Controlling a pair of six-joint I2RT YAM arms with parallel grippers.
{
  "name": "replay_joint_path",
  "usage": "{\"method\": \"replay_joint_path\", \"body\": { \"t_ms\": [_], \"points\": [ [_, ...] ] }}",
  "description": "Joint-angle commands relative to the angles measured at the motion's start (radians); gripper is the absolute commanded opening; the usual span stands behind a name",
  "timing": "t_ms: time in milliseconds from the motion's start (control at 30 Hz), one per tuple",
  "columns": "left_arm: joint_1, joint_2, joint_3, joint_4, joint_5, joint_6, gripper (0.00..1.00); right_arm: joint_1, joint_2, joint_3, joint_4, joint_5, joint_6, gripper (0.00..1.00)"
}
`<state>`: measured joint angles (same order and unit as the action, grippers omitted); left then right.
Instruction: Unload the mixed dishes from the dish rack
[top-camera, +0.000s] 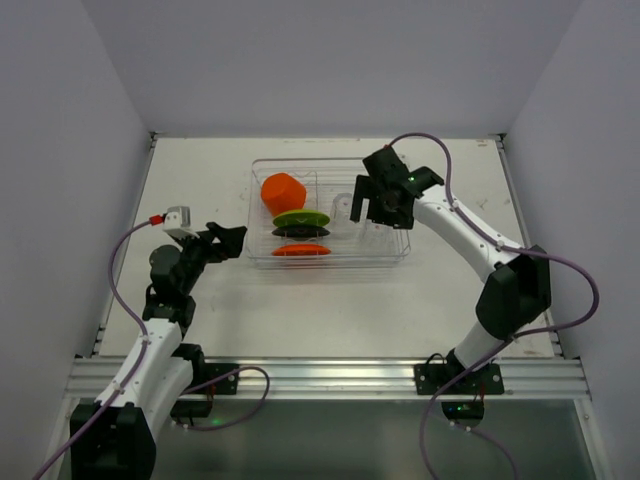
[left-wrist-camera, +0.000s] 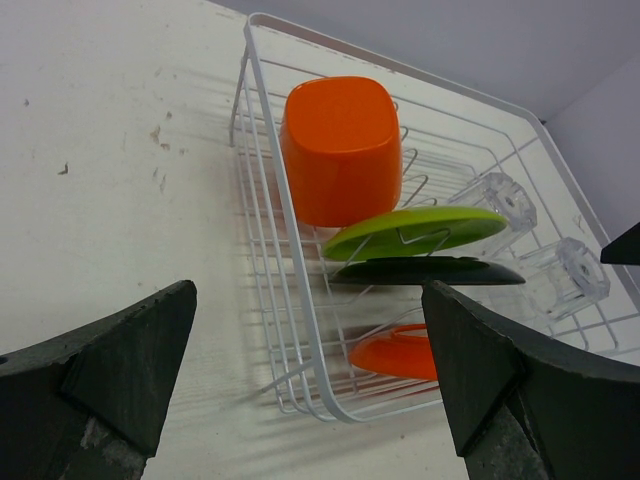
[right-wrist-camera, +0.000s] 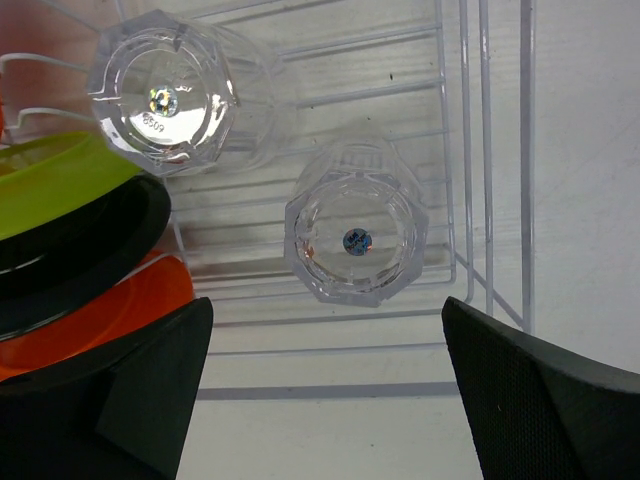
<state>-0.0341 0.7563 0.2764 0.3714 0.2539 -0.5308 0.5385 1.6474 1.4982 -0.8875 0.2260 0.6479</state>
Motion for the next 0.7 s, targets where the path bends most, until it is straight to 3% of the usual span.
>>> {"method": "replay_joint_path", "body": {
  "t_ms": [0,667],
  "points": [
    [-0.004,0.005,0.03,0.011,-0.005,0.015,1.0,0.003,0.025,0.048,-0.016,0.009,-0.019,0.99],
    [-0.006,0.009,0.029,0.009,-0.011,0.018,1.0,-0.002,0.115,0.063,0.001,0.047,-0.013,0.99]
  ]
}}
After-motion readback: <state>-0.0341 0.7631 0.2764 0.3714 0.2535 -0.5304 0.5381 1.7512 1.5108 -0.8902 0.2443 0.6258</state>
